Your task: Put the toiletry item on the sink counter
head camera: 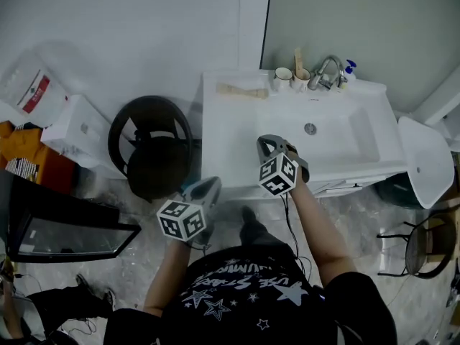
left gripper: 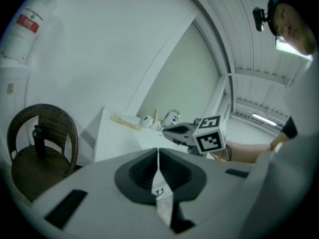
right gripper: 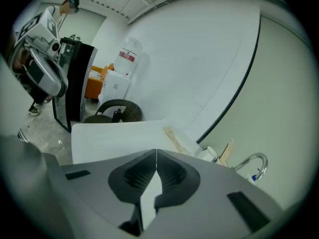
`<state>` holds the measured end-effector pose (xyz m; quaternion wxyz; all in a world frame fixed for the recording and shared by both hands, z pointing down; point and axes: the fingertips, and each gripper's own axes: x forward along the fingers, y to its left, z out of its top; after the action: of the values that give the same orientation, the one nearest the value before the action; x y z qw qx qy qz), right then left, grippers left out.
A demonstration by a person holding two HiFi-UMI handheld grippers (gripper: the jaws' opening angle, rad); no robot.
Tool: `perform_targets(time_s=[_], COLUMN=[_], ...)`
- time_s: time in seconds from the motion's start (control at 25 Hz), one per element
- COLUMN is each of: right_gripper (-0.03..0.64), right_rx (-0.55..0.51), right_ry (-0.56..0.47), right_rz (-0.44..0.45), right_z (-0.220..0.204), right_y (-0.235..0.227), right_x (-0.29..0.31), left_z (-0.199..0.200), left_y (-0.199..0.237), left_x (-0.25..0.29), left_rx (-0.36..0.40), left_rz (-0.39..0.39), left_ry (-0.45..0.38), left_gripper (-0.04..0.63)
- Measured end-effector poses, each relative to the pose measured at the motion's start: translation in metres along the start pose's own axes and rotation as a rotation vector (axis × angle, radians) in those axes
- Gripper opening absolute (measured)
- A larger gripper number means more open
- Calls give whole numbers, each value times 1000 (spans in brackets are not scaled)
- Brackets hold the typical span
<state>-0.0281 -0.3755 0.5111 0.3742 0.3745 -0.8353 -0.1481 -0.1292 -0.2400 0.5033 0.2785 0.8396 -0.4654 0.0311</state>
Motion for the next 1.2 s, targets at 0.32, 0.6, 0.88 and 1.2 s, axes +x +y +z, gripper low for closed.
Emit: perform_targets(time_s=[0.32,0.6,0.88,1.2], right_gripper=[14,14,14,14], right_rx=[86,155,192,247], right_ry=[29,79,123,115], right_rz=[-26,-45,-68,-71], right_z=[-15,-36,-54,-59], right_y=[42,79,88,79], right_x=[-54,-95,-122,-122], left_z=[-24,-46,-44,-43], left_y=[-26,-40,-54,-53], left_x=[-37,-60,-63,-53], left_rx=[25,32,56,52], left_rz=[-65,-120,-178,-181], left_ry=[23,53,53,49], left_gripper=[20,20,20,20])
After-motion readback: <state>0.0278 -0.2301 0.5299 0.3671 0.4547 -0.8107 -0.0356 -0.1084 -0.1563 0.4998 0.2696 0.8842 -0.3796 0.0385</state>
